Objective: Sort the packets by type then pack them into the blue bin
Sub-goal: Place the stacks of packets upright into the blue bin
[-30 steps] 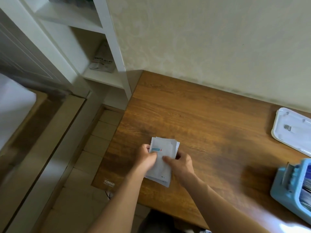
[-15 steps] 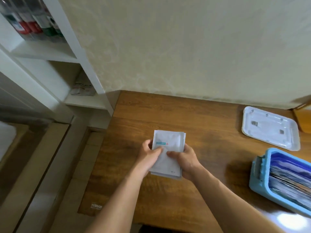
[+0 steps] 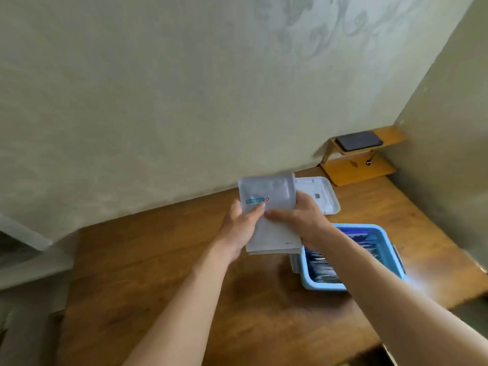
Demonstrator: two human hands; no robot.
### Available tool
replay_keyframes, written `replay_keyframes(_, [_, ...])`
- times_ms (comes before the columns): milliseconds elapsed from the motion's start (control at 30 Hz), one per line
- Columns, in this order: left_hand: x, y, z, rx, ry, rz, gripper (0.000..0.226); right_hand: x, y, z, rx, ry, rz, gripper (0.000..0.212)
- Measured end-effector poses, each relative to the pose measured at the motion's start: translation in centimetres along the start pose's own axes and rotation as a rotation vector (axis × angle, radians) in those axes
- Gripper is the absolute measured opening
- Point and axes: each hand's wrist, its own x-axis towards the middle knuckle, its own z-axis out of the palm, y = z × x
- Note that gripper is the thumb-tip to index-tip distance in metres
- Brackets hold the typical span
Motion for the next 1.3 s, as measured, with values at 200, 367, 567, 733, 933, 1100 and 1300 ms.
replay_keyframes(200, [2.9,1.8,9.5,0.114,-0.057,0.099,0.039,0.3,-0.3,-12.8,-0.159,0.156,-0.092,0.039])
replay_keyframes(367, [4.3,-0.2,14.8,0.749,-0.188,0.276,0.029,1.5,1.8,-20.8,-0.274,0.26,-0.115,0.041])
replay_keyframes(567, [4.9,-3.8,19.6,1.244,-0.425,0.305,0.037,3.3,5.5,-24.6,-0.221,0.232,-0.107,0.042])
replay_keyframes(733, [5.4,-5.8,20.5,1.372,-0.426,0.351,0.041,4.8,7.3,-26.2,-0.14,0.203,-0.09,0.04])
replay_keyframes(933, [5.4,-6.7,21.1,1.431,-0.412,0.302,0.053,5.7,8.2,-27.1,-0.049,0.167,-0.055,0.039])
replay_keyframes(1100, [4.4,-7.9,21.2,1.466,-0.414,0.319,0.059,6.0,8.4,-27.4,-0.035,0.155,-0.03,0.04])
replay_keyframes(1300, [3.8,-8.8,20.7,1.496,-0.425,0.333,0.059,5.8,8.4,-27.4,-0.038,0.142,-0.012,0.041])
